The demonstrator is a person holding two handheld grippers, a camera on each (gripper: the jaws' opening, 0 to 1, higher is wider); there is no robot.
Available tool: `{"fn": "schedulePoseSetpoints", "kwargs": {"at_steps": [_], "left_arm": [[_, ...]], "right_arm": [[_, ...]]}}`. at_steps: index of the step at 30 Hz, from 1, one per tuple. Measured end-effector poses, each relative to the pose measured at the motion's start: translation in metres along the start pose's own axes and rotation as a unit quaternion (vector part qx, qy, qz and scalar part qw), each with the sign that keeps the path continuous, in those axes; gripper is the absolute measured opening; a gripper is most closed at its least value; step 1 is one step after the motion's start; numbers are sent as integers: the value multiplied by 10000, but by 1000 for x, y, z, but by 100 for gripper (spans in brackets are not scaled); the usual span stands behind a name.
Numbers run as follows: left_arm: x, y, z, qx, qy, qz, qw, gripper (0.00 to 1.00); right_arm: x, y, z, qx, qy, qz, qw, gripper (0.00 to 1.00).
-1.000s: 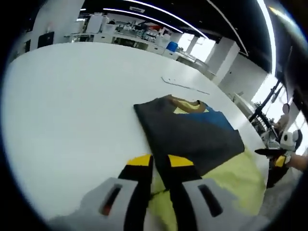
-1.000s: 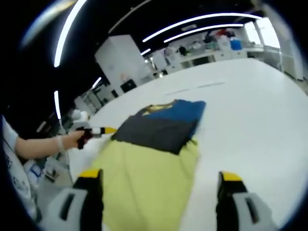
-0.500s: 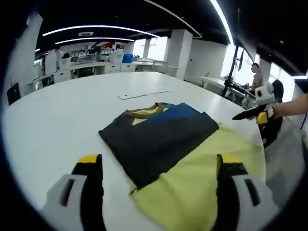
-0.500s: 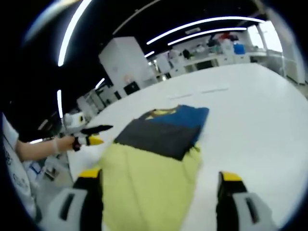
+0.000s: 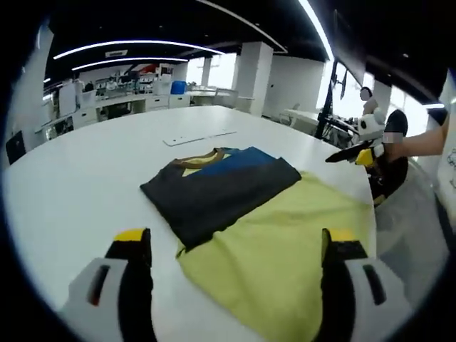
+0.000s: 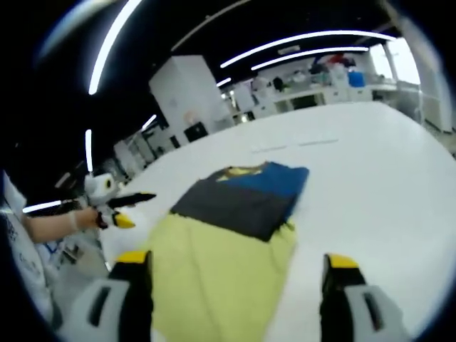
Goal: Fold the garment on the visible template until the final outline fits inside the template.
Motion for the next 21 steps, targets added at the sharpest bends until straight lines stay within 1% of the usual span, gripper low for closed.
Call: {"fn": "schedulePoseSetpoints", "kwargs": {"at_steps": [6,11,13,17,21], "left_arm": [[-16,8,-18,-63,-90,-103,9999,96],[-25,15,-29,-56,-123,-181,9997,95],[-28,14,-33,-42,-107,-234,9997,95],[-33,18,-39,-83,-129,-284,9995,94],[-41,20,-39,-99,-263,-353,9990,94]], "right_arm": [[-3,0,-7,-63,-23,-46,10000,99],[-8,0,-13,-117,-91,-137,9998,99],[-9,1,-15,-128,-106,-160,9997,99],[-14,0,-20,-159,-128,-155,9997,99],[-17,0,-21,-140,-202,-141,9996,99]]}}
Point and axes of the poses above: the point that each gripper's makers call its tool centre point, and the gripper's own axes: z roughly forward along the fingers, y roughly to its right, x roughly out of its top, the point moved 10 cm from there along -z, roughly backward along the fingers, and after that the axes turned 7 degrees about -y, right-handed, at the moved point
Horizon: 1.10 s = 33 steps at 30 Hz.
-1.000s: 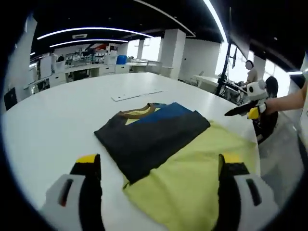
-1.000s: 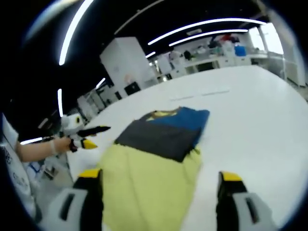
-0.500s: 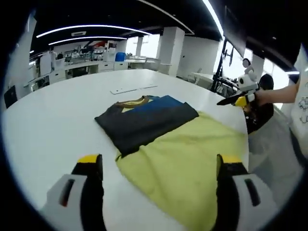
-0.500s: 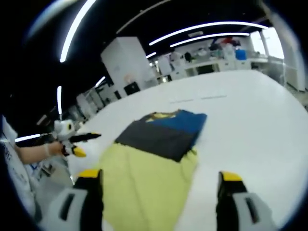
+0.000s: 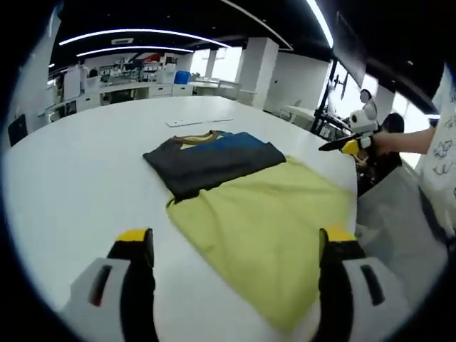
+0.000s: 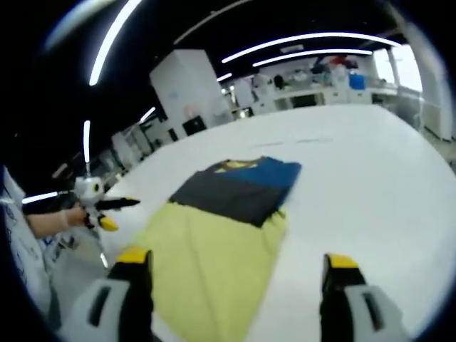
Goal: Fold the garment on the visible template until the final outline fits inside the template.
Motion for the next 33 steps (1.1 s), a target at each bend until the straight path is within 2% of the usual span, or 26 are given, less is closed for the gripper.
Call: {"fn": "schedulePoseSetpoints", "kwargs": {"at_steps": [3,6,12,15,20,26,30,33], "left_arm": [[-8,0,-1,-39,-110,-133,9998,92],[-15,5,-2,-96,-207,-194,9996,89],[-28,13,-6,-176,-275,-456,9984,84],[-36,18,-8,-245,-449,-537,9972,81],[-47,26,-15,-304,-693,-628,9952,77],[-61,25,-25,-231,-714,-845,9936,72],[-70,30,-31,-281,-697,-1140,9906,59],[-75,35,-32,-325,-796,-1257,9883,55]], "right_arm": [[-5,-2,-4,17,-124,-81,9999,89],[-12,-2,-6,58,-213,-112,9997,88],[-31,2,-12,80,-592,-97,9982,76],[-42,1,-16,143,-913,-219,9955,65],[-59,1,-20,-37,-1338,-625,9890,61],[-72,-1,-21,8,-1648,-651,9842,44],[-76,-5,-23,32,-1759,-552,9829,34],[-79,-5,-22,21,-1845,-511,9815,26]]}}
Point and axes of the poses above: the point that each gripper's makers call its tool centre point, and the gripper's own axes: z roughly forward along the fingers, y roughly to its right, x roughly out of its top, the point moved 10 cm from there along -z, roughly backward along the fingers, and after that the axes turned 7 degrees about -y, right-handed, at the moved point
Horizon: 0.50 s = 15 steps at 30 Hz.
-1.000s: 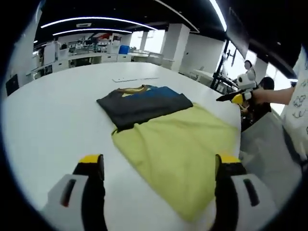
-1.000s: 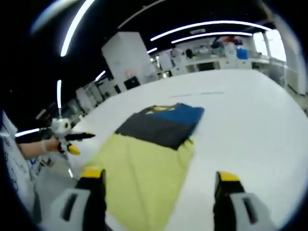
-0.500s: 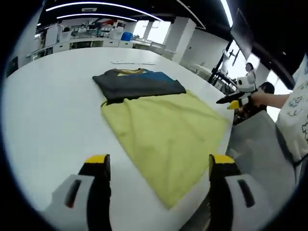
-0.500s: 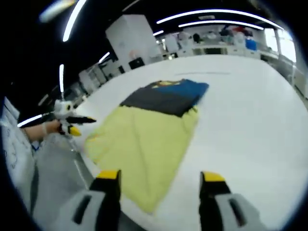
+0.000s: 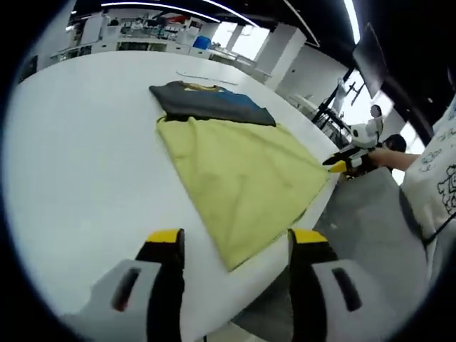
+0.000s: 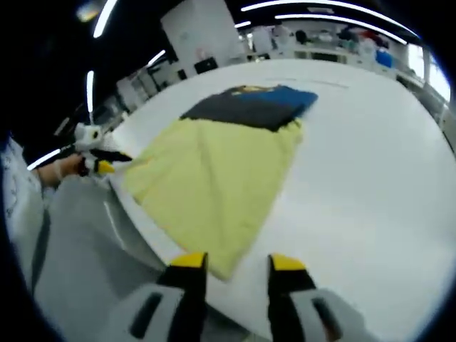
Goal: Fold the garment on the visible template until the final outline fits inside the template.
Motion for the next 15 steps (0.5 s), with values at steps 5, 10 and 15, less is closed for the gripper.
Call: {"fn": "schedulePoseSetpoints", "kwargs": {"at_steps": [5,10,15], "left_arm": [[-2,6,-1,-61,-13,-287,9996,43],[-3,6,5,22,258,-486,9985,33],[-10,9,3,-159,65,-1091,9939,23]], "right_arm": [[-4,-3,1,33,-31,84,10000,15],[-7,-3,4,116,-115,220,9996,9],[-7,-1,6,221,-115,426,9988,4]]}}
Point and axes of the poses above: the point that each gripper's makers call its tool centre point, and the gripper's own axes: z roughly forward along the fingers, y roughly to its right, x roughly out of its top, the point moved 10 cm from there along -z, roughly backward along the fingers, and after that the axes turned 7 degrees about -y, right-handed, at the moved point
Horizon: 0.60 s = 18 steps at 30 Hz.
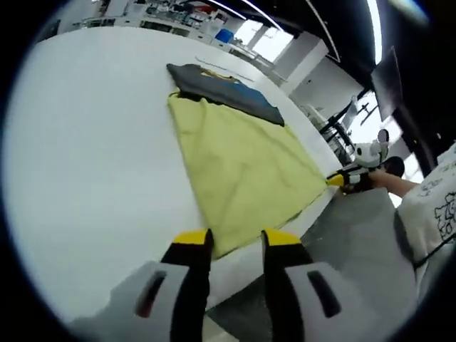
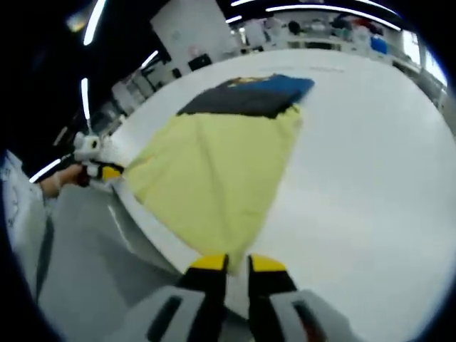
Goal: Fold the garment on the visible template until the final outline fits inside the template.
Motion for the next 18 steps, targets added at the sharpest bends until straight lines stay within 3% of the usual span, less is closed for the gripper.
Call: {"fn": "schedulePoseSetpoints", "kwargs": {"at_steps": [7,9,13,18], "left_arm": [[-8,-14,1,-148,191,-1011,9946,9],[-11,-17,0,-173,190,-998,9947,0],[-13,-17,-3,-267,330,-1041,9937,0],[-15,-15,-9,-255,211,-828,9960,0]], "right_arm": [[1,-1,-3,209,-4,175,9996,0],[2,-1,-7,225,57,204,9995,0],[4,2,-16,330,179,411,9985,0],[1,3,-23,456,196,658,9966,0]]}}
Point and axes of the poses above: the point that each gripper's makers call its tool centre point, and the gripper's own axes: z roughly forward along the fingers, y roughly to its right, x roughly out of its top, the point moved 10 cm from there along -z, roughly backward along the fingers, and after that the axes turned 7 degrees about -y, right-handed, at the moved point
